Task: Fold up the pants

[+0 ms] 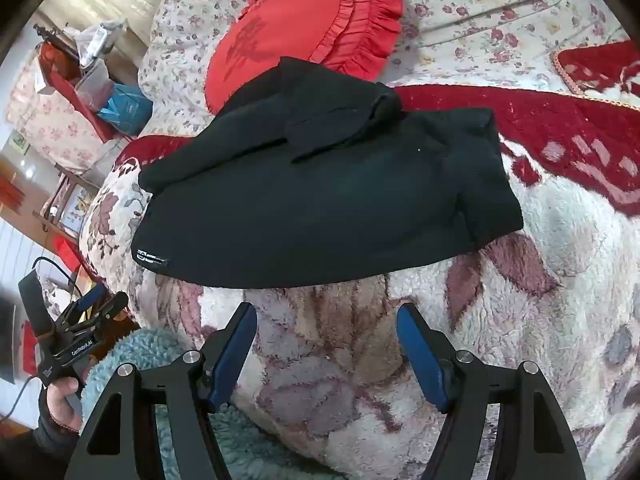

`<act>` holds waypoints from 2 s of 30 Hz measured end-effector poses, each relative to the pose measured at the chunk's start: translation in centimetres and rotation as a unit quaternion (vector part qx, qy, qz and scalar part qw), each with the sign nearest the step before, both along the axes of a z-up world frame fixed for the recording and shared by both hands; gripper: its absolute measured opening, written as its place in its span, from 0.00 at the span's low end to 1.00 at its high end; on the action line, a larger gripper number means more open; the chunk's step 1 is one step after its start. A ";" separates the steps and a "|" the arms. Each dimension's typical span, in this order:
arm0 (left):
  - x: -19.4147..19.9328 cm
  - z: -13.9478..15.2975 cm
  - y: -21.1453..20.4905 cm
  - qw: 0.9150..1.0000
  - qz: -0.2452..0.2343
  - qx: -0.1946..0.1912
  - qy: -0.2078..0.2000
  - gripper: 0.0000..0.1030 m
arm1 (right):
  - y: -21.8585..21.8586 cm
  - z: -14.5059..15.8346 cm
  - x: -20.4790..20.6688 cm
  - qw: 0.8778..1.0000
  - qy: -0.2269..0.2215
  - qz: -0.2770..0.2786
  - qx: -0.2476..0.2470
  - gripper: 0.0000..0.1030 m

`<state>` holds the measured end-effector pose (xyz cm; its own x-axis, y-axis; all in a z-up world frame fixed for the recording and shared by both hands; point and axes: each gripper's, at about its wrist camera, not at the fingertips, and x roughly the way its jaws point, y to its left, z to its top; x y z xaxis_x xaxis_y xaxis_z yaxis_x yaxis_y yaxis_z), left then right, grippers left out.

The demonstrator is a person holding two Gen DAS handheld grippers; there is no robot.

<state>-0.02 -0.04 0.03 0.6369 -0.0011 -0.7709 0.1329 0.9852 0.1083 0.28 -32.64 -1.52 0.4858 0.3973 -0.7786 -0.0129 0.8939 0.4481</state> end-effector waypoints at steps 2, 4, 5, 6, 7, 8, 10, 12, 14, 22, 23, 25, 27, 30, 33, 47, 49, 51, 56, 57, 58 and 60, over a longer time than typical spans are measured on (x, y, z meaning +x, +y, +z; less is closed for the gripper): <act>-0.4 -0.1 0.1 1.000 -0.009 -0.008 -0.004 0.99 | 0.0 0.0 0.0 1.000 0.000 -0.001 -0.002 0.69; -0.5 0.0 -0.9 1.000 -0.012 0.008 0.002 0.99 | 0.1 0.0 0.0 1.000 0.002 -0.002 -0.001 0.69; -0.3 0.0 -0.8 1.000 -0.013 0.003 0.007 0.99 | 0.2 0.0 0.0 1.000 0.002 -0.001 -0.001 0.69; -0.5 0.0 -0.4 1.000 -0.014 -0.004 0.003 0.99 | 0.3 0.1 0.0 1.000 0.002 0.000 -0.001 0.69; -0.6 0.0 -0.3 1.000 -0.015 -0.001 0.001 0.99 | -0.8 -0.1 0.0 1.000 0.001 -0.002 0.005 0.69; -0.8 0.0 -0.7 1.000 -0.016 0.005 -0.001 0.99 | -0.9 -0.1 0.0 1.000 0.001 -0.002 0.005 0.69; -0.5 -0.1 -1.1 1.000 -0.016 0.009 0.004 0.99 | -1.2 -0.1 0.0 1.000 0.002 -0.003 0.005 0.69; -0.6 -0.2 -1.1 1.000 -0.014 0.009 0.004 0.99 | -0.8 0.1 0.0 1.000 0.002 -0.005 0.000 0.69; -0.5 -0.2 -1.0 1.000 -0.013 0.007 0.006 0.99 | -0.9 0.2 0.0 1.000 0.002 -0.005 0.001 0.69; -0.5 -0.5 -0.9 1.000 -0.010 0.007 0.010 0.99 | -0.7 -0.2 -0.1 1.000 0.004 -0.007 -0.001 0.69; -0.5 -0.5 -0.9 1.000 -0.009 0.006 0.011 0.99 | -0.7 -0.2 -0.1 1.000 0.005 -0.007 -0.001 0.69; -0.4 -0.6 -0.7 1.000 -0.010 0.006 0.012 0.99 | -0.7 -0.2 -0.1 1.000 0.005 -0.007 -0.001 0.69; -0.4 -0.6 -0.7 1.000 -0.009 0.006 0.012 0.99 | -0.7 -0.2 -0.1 1.000 0.005 -0.007 -0.002 0.69; -0.4 -0.6 -0.7 1.000 -0.010 0.006 0.012 0.99 | -0.7 -0.2 -0.1 1.000 0.004 -0.007 -0.001 0.69; -0.4 -0.7 -0.7 1.000 -0.009 0.006 0.013 0.99 | -0.7 -0.2 -0.1 1.000 0.005 -0.007 -0.002 0.69; -0.4 -0.9 -0.8 1.000 -0.009 0.006 0.015 0.99 | -0.7 -0.2 0.0 1.000 0.005 -0.007 -0.002 0.69; -0.4 -1.0 -0.8 1.000 -0.009 0.006 0.016 0.99 | -0.7 -0.3 0.0 1.000 0.005 -0.007 -0.003 0.69; -0.5 -0.9 -0.7 1.000 -0.010 0.007 0.017 0.99 | -0.7 -0.3 0.0 1.000 0.005 -0.007 -0.002 0.69; -0.5 -0.9 -0.7 1.000 -0.010 0.007 0.017 0.99 | -0.7 -0.3 0.0 1.000 0.006 -0.007 -0.003 0.69; -0.5 -1.0 -0.7 1.000 -0.010 0.007 0.017 0.99 | -0.7 -0.3 0.0 1.000 0.006 -0.007 -0.004 0.69; -0.5 -1.0 -0.7 1.000 -0.010 0.008 0.018 0.99 | -0.7 -0.3 0.0 1.000 0.005 -0.008 -0.004 0.69; -0.5 -1.0 -0.7 1.000 -0.010 0.008 0.018 0.99 | -0.8 -0.3 0.0 1.000 0.004 -0.009 -0.004 0.69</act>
